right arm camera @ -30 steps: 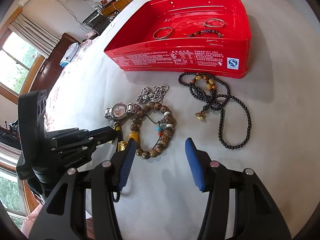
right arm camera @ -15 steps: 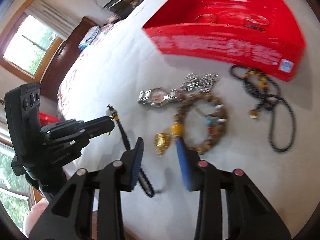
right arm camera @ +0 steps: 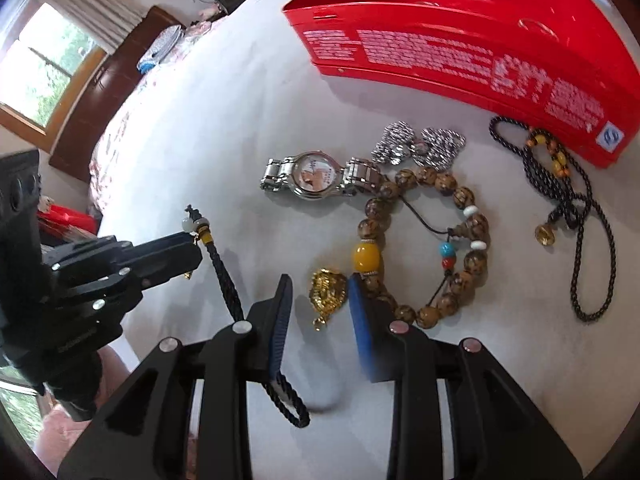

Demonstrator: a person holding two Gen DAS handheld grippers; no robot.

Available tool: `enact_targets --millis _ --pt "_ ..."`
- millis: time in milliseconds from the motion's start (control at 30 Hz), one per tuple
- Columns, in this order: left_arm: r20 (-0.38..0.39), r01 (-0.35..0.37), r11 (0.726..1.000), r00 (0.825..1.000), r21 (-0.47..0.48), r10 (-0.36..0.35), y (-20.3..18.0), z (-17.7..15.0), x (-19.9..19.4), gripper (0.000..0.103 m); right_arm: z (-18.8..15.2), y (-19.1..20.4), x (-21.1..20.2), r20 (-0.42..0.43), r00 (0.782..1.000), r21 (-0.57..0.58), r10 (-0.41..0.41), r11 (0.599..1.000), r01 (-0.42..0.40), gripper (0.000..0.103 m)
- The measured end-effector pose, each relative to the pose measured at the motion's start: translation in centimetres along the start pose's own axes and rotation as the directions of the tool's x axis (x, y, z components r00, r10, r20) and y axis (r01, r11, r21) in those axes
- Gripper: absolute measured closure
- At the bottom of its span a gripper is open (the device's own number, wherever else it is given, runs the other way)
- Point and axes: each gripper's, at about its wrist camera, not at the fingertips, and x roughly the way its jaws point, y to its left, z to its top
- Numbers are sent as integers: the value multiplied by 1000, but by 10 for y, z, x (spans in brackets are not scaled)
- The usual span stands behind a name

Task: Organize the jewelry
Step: 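Grip the gold pendant on black cord with the left tool while the right tool reaches the gold charm, then carry the pendant with the left tool into the red tin while the right tool carries the gold charm there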

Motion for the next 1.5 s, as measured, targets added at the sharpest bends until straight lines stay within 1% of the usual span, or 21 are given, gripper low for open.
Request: enact_targets --millis 67,167,233,400,700,867,967,1100,1333,1500 --pt "2 5 1000 1000 0 -5 0 0 0 92 1 0 2 4 1000 -15 -24 1000 24 85" --pt "3 10 1000 1000 3 -10 0 1 -1 92 0 2 2 7 1000 -17 -24 1000 24 85" --pt "5 14 1000 1000 6 -14 -1 1 -2 92 -1 0 -2 9 1000 -3 5 1000 -5 85" --pt "24 17 1000 1000 24 -18 -10 5 -7 92 -6 -8 -21 54 998 5 24 1000 -24 85" --pt "48 -20 998 999 63 17 -32 11 -7 92 -18 -28 -37 82 996 38 -24 999 21 85" --pt "42 -34 997 999 74 31 -42 13 -1 92 -16 -26 -41 94 995 46 -40 998 35 85" --pt "54 -50 996 997 76 46 -46 16 -2 92 -16 -26 -48 108 993 48 -44 998 39 85" --pt "68 -63 995 996 77 58 -51 24 -5 92 -14 -34 -60 138 989 56 -59 997 51 85" --pt "125 -86 990 989 108 72 -69 45 -20 92 -4 -47 -87 198 977 63 -77 996 66 85" --pt "177 -90 987 982 137 65 -86 66 -36 92 13 -47 -116 261 960 65 -101 994 87 85"
